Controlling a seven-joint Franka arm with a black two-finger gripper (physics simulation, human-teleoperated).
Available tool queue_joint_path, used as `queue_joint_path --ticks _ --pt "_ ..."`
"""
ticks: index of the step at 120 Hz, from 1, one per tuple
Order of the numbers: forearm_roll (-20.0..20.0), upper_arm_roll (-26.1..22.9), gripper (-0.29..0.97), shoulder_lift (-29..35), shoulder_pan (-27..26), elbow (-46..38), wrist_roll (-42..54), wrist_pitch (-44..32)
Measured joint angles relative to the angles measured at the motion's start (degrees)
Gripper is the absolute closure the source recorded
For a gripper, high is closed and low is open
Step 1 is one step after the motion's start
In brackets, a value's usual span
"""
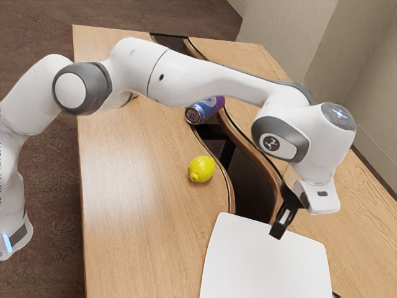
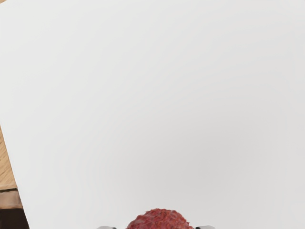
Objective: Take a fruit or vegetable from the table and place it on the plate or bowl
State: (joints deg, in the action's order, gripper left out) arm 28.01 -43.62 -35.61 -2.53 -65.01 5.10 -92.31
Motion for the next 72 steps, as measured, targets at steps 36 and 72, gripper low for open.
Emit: queue_joint_path --ticks 36,72 --pt "7.7 -2.5 0.12 -2.2 1.4 0.0 -4.3 0.8" --pt "-12.2 51.7 0.01 14.0 -7.3 -2.4 -0.1 -3.4"
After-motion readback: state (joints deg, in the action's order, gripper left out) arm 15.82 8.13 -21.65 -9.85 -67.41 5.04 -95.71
